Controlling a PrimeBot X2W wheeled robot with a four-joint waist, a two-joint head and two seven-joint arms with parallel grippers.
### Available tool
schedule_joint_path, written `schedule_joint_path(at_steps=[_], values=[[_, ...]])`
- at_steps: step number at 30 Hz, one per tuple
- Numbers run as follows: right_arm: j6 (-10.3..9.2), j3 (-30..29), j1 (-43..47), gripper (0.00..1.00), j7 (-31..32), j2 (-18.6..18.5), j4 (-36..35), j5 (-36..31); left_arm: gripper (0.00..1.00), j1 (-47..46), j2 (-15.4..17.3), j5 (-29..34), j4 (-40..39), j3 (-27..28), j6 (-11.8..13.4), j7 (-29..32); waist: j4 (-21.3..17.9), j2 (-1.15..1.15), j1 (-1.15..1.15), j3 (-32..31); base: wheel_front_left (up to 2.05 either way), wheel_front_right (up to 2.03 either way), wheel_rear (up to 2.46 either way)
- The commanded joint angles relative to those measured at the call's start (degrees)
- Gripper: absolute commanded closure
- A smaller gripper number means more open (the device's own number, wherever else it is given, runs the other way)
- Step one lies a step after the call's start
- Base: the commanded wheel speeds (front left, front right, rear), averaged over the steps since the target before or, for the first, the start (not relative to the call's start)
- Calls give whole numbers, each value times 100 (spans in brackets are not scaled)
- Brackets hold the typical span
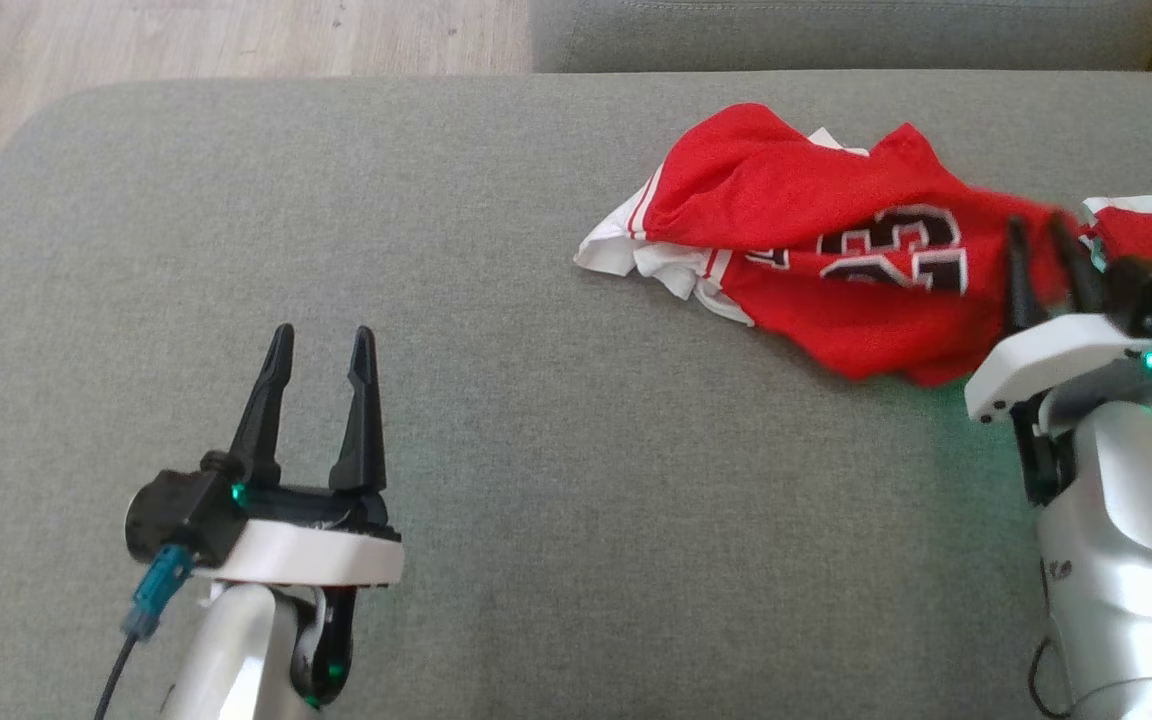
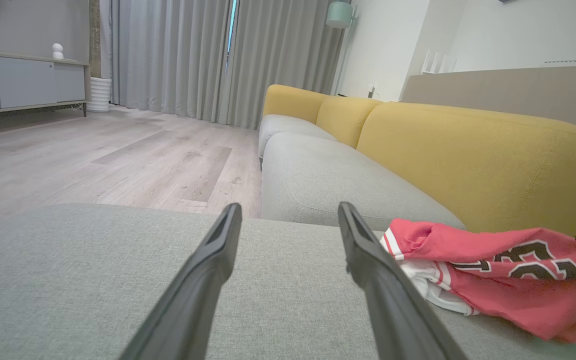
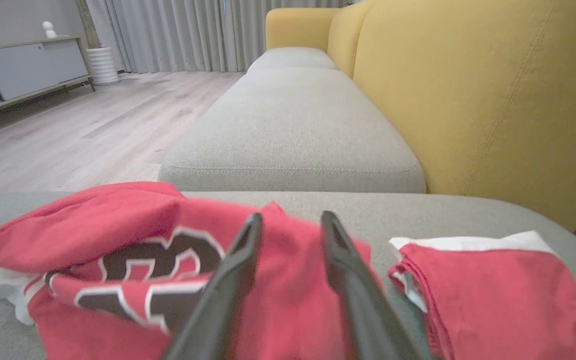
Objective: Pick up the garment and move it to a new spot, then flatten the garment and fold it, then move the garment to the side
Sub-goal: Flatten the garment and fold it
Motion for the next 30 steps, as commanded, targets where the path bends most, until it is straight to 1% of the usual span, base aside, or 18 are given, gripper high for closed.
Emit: schedule_joint_path(at_steps=[1,4,8,13,18,24,30], values=[[20,74,-155,0,-75,55,-321,-99,0,-131,25,10,-179,176,11,-29,-5,0,0,-11,0,0,0],[20,117,-60,0,-169,113,-476,-142,0,-125,21,-8,-189,173,10,-29,-30,0,0,-32,0,0,0],[20,507,332,0,-343,174,-900,-17,0,-93,18,-12,-244,207,10,-29,-126,0,0,-85,0,0,0],[20,1407,1097,0,-428,186,-1620,677,0,-15,15,-11,-329,258,10,-29,-332,0,0,-138,0,0,0],[20,1831,1818,0,-439,187,-2261,1068,0,12,20,-16,-374,261,9,-29,-506,0,0,-159,0,0,0],[20,2033,2031,0,-441,188,-2512,1079,0,-26,35,-25,-393,211,9,-29,-558,0,0,-135,0,0,0],[20,2318,1839,0,-442,188,-2499,882,0,-71,34,-39,-369,96,9,-29,-407,0,0,-61,0,0,0]])
